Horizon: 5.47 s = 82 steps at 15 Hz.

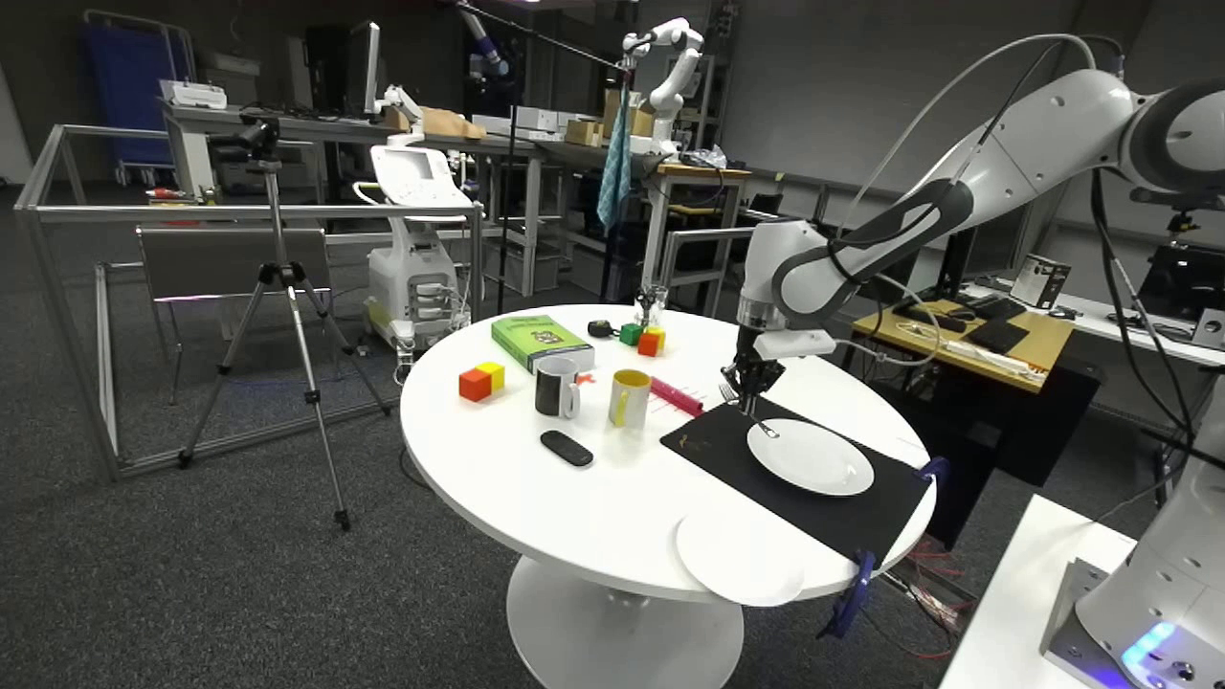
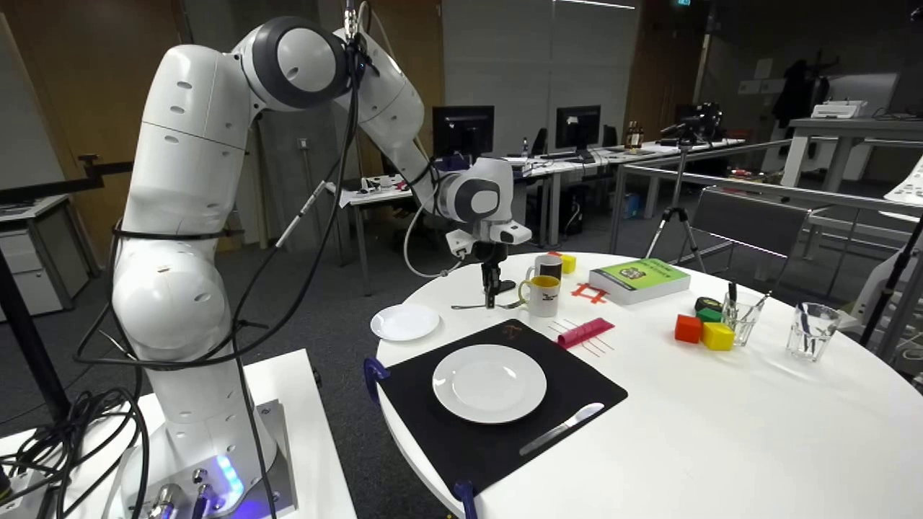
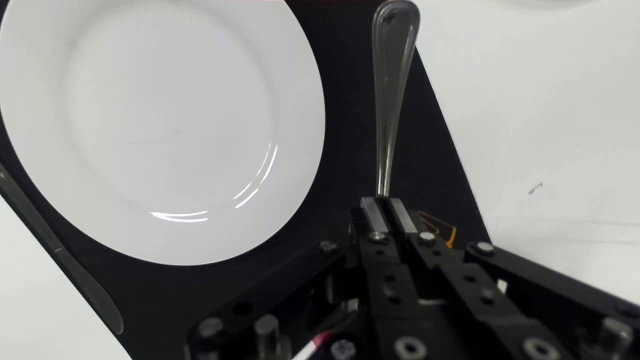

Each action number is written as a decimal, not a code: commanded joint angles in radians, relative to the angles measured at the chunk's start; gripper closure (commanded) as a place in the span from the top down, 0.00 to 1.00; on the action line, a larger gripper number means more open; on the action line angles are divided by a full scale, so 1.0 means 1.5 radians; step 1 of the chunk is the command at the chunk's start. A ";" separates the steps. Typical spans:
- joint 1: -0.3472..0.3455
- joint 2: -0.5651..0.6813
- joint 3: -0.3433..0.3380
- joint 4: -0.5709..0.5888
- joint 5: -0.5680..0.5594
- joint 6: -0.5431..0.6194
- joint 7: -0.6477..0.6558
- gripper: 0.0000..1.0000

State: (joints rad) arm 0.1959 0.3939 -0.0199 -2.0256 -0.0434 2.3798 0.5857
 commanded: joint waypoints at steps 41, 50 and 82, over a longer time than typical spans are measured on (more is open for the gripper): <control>0.063 0.022 -0.002 -0.089 -0.138 0.138 -0.095 0.01; 0.074 0.057 -0.006 -0.095 -0.140 0.159 -0.114 0.01; 0.089 0.063 -0.015 -0.146 -0.080 0.241 -0.100 0.01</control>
State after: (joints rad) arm 0.3285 0.5140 -0.0384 -2.2071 -0.1868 2.7048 0.4223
